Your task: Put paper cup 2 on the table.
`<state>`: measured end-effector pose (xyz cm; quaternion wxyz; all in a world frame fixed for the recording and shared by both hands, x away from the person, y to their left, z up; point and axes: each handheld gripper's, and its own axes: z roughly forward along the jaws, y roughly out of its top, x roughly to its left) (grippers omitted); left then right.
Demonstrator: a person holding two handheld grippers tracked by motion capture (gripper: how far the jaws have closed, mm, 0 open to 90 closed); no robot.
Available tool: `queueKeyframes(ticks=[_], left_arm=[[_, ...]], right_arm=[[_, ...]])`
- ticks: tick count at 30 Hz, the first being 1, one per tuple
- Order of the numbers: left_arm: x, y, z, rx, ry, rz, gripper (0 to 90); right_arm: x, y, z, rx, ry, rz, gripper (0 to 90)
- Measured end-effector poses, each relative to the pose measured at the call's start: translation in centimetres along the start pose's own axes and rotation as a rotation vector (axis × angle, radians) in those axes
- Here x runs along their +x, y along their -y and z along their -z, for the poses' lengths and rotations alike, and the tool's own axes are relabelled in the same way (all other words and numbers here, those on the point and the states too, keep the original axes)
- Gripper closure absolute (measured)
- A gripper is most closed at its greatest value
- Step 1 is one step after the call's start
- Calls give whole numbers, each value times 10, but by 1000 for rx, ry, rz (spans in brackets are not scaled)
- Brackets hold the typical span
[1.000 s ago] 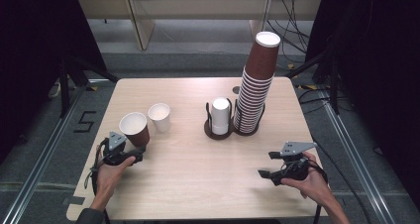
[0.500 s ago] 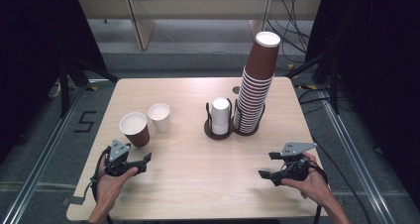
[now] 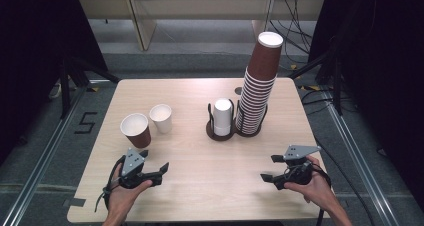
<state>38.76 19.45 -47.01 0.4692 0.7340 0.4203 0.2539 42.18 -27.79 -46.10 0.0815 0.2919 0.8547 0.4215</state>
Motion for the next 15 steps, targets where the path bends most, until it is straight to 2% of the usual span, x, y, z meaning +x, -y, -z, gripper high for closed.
queueKeyframes(ticks=[2, 4, 6, 7, 10, 11, 14, 15], left_arm=[[-6, -1, 0, -12, 12, -8, 149], [-12, -1, 0, -16, 22, -20, 149], [-17, -1, 0, -14, 28, -26, 148], [-20, -1, 0, -16, 30, -29, 149], [-27, 0, -1, -26, 51, -40, 148], [-29, 0, 0, -22, 51, -46, 149], [-36, 2, 0, -26, 60, -53, 149], [-38, 2, 1, -23, 60, -57, 149]], right_arm=[[2, 0, 1, -2, -5, 2, 184], [5, 1, 1, 0, -8, -18, 184], [6, 1, 2, -4, -7, 2, 178], [8, 1, 2, -2, -10, -10, 174], [10, 3, 2, -11, -2, 9, 174], [12, 3, 2, -9, -10, -4, 173], [15, 4, 2, -9, -20, 5, 166], [16, 5, 2, -11, -9, 5, 165]])
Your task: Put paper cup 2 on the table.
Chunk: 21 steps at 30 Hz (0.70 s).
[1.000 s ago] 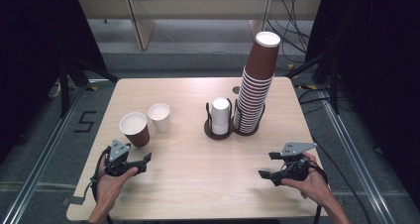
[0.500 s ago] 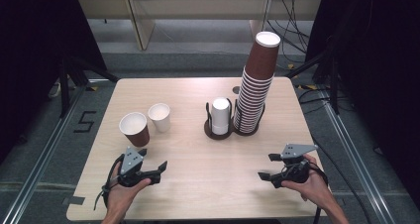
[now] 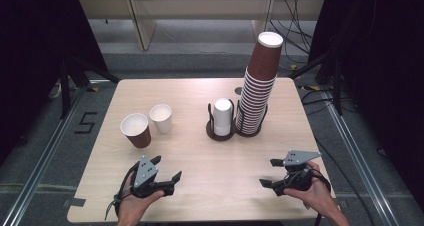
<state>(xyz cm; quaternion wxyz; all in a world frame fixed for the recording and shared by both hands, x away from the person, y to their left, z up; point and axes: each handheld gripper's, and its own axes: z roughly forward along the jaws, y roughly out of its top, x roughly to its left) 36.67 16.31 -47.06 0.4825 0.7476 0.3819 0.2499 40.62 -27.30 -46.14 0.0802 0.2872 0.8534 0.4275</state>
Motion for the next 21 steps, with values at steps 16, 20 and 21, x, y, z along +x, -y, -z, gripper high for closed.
queueKeyframes(ticks=[16, 20, 21], left_arm=[[-29, 17, -3, 14, 75, -29, 148], [-37, 21, -3, 29, 95, -45, 148], [-39, 22, -4, 27, 102, -55, 149]], right_arm=[[15, 12, -1, -10, -6, -5, 159], [18, 15, -1, -8, -4, -11, 158], [19, 16, -2, -9, -2, -18, 158]])
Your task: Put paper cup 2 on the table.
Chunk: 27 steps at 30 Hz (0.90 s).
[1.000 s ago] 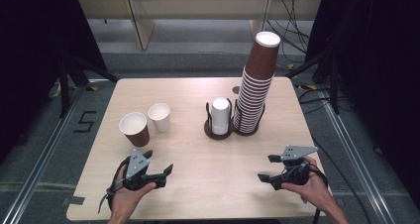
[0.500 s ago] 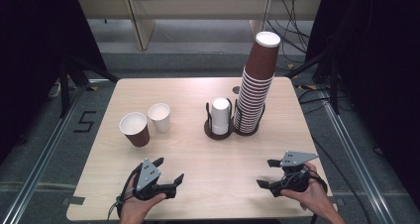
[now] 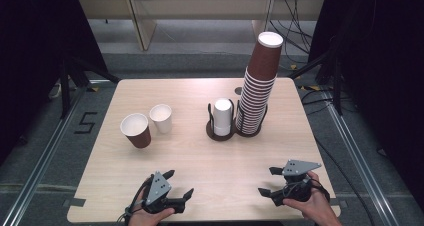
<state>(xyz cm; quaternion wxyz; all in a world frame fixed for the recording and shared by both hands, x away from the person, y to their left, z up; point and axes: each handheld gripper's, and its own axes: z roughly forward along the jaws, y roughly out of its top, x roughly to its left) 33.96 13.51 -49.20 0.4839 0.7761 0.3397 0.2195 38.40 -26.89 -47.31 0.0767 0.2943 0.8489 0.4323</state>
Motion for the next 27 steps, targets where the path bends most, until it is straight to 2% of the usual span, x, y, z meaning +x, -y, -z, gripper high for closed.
queueKeyframes(ticks=[1, 2, 3, 5, 6, 10, 14, 15, 18, 20, 21, 22, 27], left_arm=[[-3, 0, 0, -2, 0, -3, 148], [-6, 1, -1, -4, 0, -5, 149], [-8, 1, 0, 0, 3, -5, 149], [-10, 1, -1, -5, 28, -11, 148], [-11, 0, -1, -2, 25, -18, 149], [-9, 1, -2, -13, 24, -20, 149], [-7, 1, -4, 12, 10, -54, 149], [-7, 2, -6, -1, 10, -55, 149], [-6, 3, -8, 16, 12, -74, 149], [-6, 3, -9, 20, 13, -75, 149], [-5, 3, -10, 19, 16, -75, 149], [-5, 3, -10, 19, 17, -75, 149], [-5, 3, -10, 24, 24, -76, 149]], right_arm=[[-1, 1, 0, -9, 4, 19, 158], [1, 2, -1, -10, 3, -4, 158], [1, 3, -1, -6, 8, 14, 158], [6, 5, -1, 7, -2, -22, 158], [5, 6, -2, 4, -3, 7, 158], [9, 10, -4, 22, -15, 4, 158], [10, 11, -8, 32, -9, 29, 158], [10, 11, -8, 34, -11, 29, 158], [10, 11, -9, 35, -17, 19, 158], [11, 12, -9, 38, -10, 16, 158], [11, 11, -10, 38, -2, 34, 158], [11, 12, -11, 43, -17, 27, 158], [11, 12, -11, 43, -12, 23, 158]])
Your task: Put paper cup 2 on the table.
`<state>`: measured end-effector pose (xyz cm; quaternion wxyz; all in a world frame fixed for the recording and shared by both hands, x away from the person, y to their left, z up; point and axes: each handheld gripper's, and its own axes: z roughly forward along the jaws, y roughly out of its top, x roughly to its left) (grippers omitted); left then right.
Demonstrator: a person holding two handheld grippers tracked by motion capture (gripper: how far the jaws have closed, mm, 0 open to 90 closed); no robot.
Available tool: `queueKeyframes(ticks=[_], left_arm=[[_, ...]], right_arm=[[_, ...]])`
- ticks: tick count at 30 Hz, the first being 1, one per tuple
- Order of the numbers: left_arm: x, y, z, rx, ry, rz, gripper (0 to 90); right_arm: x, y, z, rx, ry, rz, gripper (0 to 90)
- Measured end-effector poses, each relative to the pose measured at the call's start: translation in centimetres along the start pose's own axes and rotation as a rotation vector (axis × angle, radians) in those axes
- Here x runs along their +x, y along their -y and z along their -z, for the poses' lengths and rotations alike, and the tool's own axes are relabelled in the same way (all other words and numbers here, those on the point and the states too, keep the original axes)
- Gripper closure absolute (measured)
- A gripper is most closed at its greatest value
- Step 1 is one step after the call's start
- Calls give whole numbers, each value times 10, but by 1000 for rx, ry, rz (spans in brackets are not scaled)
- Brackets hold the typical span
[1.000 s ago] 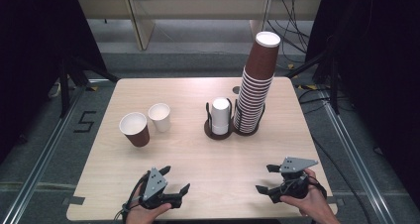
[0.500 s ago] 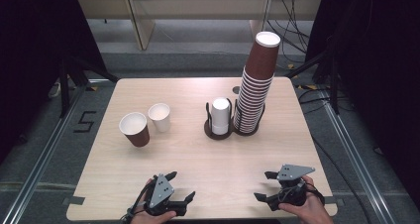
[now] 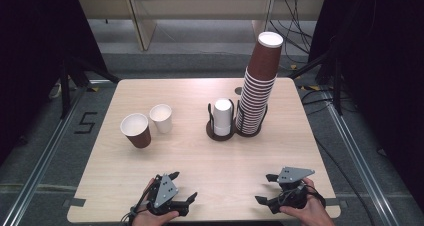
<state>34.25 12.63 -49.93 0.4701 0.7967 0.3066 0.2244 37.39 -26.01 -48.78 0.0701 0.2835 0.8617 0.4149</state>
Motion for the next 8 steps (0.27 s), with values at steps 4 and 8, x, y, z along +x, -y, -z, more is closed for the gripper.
queueKeyframes(ticks=[4, 8], left_arm=[[0, 0, 0, 8, -3, -1, 149], [0, 0, -2, 18, -3, -3, 149]], right_arm=[[-1, 0, 0, 0, 2, -5, 158], [-3, 0, 1, -5, 11, -14, 158]])
